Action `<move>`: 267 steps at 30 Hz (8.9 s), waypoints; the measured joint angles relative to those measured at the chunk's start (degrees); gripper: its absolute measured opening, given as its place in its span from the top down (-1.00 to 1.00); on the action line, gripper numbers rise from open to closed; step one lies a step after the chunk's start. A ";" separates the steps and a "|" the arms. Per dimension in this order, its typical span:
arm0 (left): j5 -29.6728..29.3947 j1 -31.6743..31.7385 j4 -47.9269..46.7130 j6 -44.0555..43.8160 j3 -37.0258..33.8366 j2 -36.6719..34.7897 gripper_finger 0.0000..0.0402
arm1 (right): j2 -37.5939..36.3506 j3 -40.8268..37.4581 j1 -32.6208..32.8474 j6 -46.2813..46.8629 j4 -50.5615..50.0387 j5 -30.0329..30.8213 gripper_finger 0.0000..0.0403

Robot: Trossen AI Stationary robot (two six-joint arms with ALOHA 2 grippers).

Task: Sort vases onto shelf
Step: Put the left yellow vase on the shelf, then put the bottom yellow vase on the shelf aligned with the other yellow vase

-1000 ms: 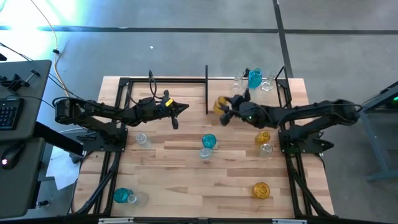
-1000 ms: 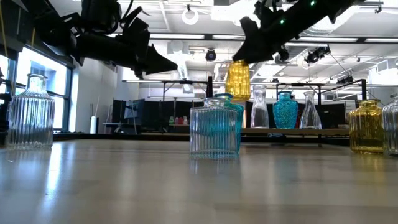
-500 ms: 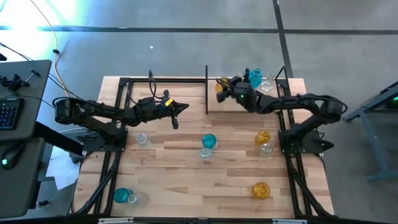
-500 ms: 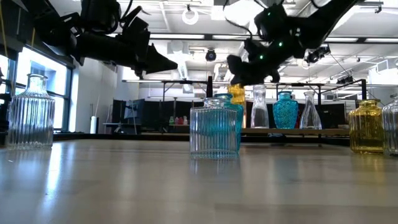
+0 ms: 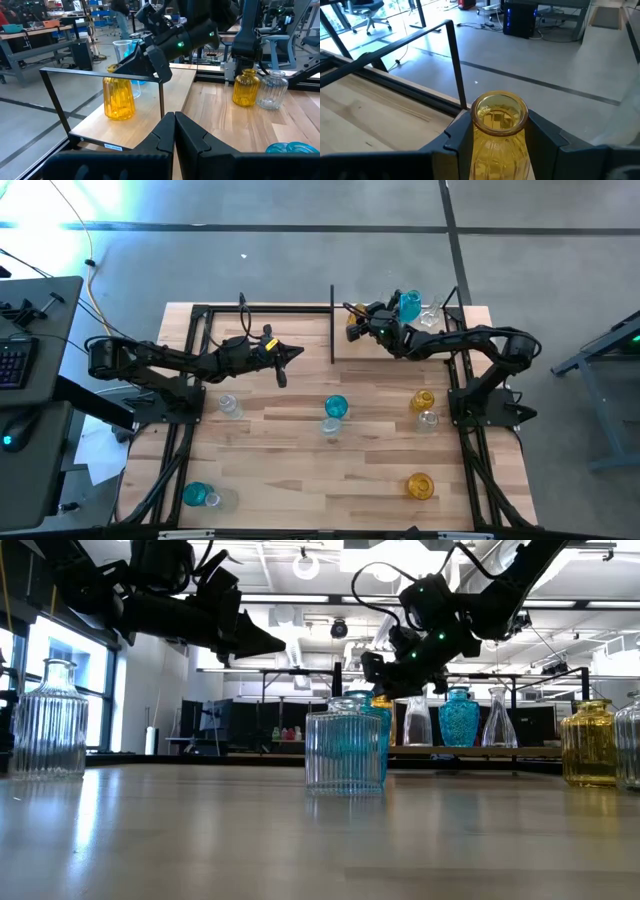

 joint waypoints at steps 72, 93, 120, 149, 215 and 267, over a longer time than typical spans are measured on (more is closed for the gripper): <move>0.02 0.04 -0.11 -0.41 0.00 -0.02 1.00 | 0.84 0.00 -0.33 -5.55 -7.76 0.33 0.89; 0.03 0.04 -0.24 -0.44 0.00 -0.01 1.00 | -11.73 -0.11 15.70 -12.05 -20.62 -7.62 0.90; 2.30 -0.02 -0.37 -0.61 0.00 -0.02 1.00 | -15.60 9.00 33.69 2.87 -44.43 -8.23 1.00; 2.36 0.00 -0.46 -0.59 0.00 -0.02 1.00 | -13.10 19.93 35.31 7.00 -59.86 -10.46 -0.26; 3.76 -0.02 -1.51 -1.01 -0.02 -0.02 1.00 | 0.90 24.26 68.42 73.42 -89.02 -38.32 0.67; 3.65 0.00 -1.31 0.14 -0.02 -0.02 1.00 | 10.58 46.40 -4.46 -3.52 -91.32 -32.48 0.83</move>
